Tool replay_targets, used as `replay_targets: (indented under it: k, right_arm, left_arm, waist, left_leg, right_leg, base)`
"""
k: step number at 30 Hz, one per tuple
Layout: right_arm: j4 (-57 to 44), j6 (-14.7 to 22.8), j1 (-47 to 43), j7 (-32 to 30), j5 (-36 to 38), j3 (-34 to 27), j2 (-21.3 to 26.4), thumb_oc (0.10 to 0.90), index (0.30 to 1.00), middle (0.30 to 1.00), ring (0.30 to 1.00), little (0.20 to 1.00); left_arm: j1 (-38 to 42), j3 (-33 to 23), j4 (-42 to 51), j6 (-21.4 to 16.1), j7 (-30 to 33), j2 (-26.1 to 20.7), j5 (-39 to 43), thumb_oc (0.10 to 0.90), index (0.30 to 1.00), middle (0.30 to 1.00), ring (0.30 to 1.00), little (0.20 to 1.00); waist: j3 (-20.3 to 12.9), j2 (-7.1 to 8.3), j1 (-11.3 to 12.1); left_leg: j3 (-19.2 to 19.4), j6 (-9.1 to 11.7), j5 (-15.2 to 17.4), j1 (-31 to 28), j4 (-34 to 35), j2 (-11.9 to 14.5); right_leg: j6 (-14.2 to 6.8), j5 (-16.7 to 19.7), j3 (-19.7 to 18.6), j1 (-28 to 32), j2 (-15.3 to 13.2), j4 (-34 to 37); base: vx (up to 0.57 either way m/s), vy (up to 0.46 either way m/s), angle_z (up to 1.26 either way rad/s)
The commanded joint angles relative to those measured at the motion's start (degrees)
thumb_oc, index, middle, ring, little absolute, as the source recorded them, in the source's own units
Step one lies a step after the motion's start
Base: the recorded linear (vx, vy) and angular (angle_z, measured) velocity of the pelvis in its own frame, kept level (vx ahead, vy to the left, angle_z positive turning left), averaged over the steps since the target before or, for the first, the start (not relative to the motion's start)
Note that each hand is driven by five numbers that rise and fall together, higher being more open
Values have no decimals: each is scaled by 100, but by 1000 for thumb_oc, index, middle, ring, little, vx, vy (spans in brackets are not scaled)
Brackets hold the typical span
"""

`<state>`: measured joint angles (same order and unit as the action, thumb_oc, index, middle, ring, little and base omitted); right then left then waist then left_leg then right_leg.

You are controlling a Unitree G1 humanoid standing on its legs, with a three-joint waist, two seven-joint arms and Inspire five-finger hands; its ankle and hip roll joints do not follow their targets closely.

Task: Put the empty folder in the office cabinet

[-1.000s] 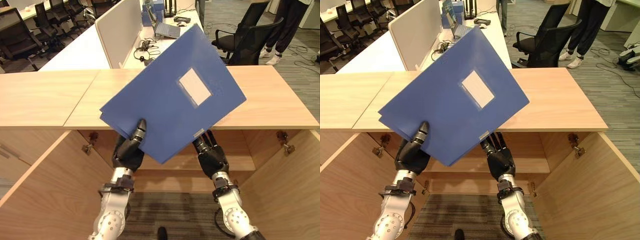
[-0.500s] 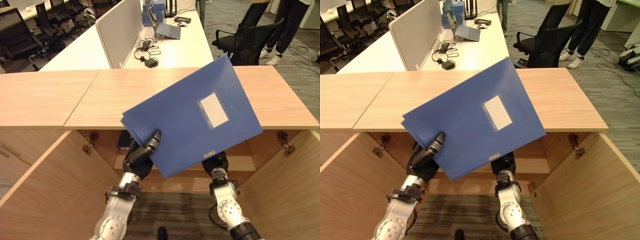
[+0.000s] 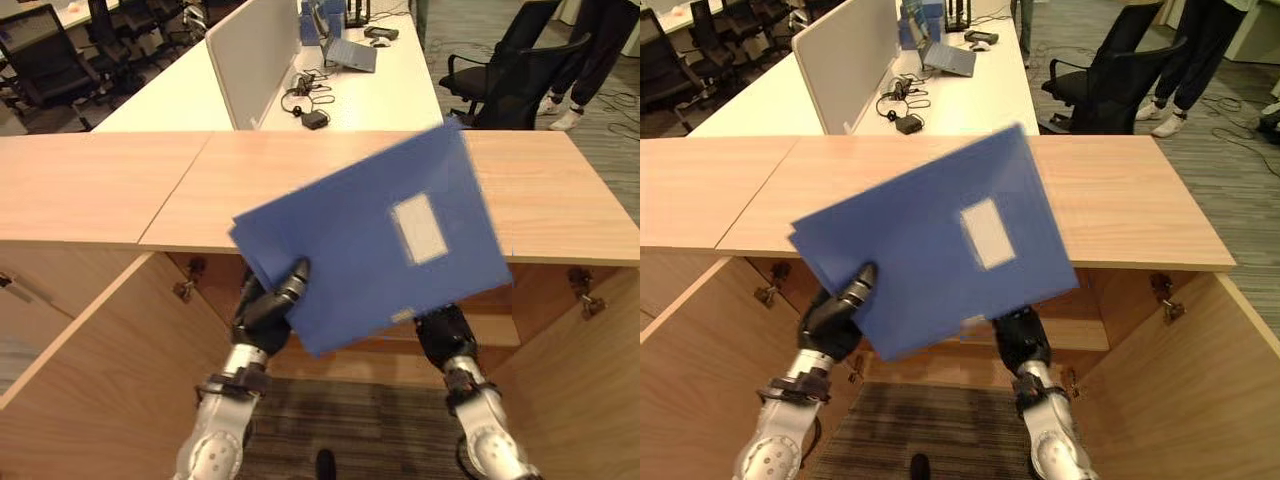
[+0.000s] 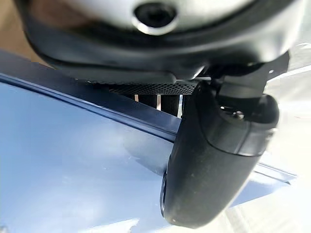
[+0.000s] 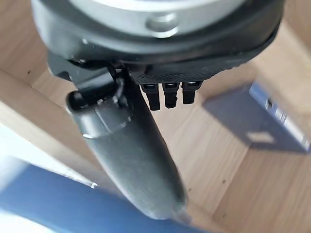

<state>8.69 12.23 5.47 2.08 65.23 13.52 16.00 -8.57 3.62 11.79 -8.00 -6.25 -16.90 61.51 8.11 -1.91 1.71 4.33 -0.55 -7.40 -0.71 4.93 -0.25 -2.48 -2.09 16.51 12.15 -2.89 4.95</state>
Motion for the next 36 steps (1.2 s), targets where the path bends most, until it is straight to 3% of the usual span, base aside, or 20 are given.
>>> replay_targets:
  k: [1,7,14,25,36]
  right_arm:
    - [-402,123,-305,670,-536,-554,-68,800,900,900,900,900]
    - [-295,60,264,758,-1061,-1111,83,800,900,900,900,900]
    - [-263,63,428,707,-1189,-1536,90,800,900,900,900,900]
    - [-300,106,496,625,-1234,-1638,141,800,900,900,900,900]
    - [-438,151,277,567,-1080,-1364,-21,800,900,900,900,900]
  left_arm:
    - [584,-870,770,-1022,-295,-195,-119,400,300,300,300,300]
    - [168,-1649,681,-1318,-152,-167,-523,400,300,300,300,300]
    - [-328,-2030,145,-1312,0,98,-733,400,300,300,300,300]
    - [-462,-1843,64,-1243,65,104,-872,400,300,300,300,300]
    - [-368,-1257,51,-1016,-88,119,-880,400,300,300,300,300]
  waist:
    - [-143,238,84]
    - [-189,301,213]
    - [-239,371,425]
    - [-334,452,629]
    - [-288,315,538]
  left_leg:
    - [-496,308,1068,-660,7,182]
    - [-631,332,1058,-583,7,164]
    - [-793,333,1003,-482,7,144]
    - [-996,352,926,-342,7,118]
    - [-1033,327,920,-390,7,108]
  right_leg:
    - [-409,-259,-254,-89,-326,-15]
    - [-434,-240,-110,-95,-339,-13]
    - [-441,-209,55,-108,-354,-8]
    - [-414,-208,248,-143,-346,-15]
    - [-371,-270,278,-84,-332,-4]
  base:
    - [0,22,18]
    - [-2,16,9]
    - [-10,11,9]
    - [-14,-6,13]
    - [-2,-9,5]
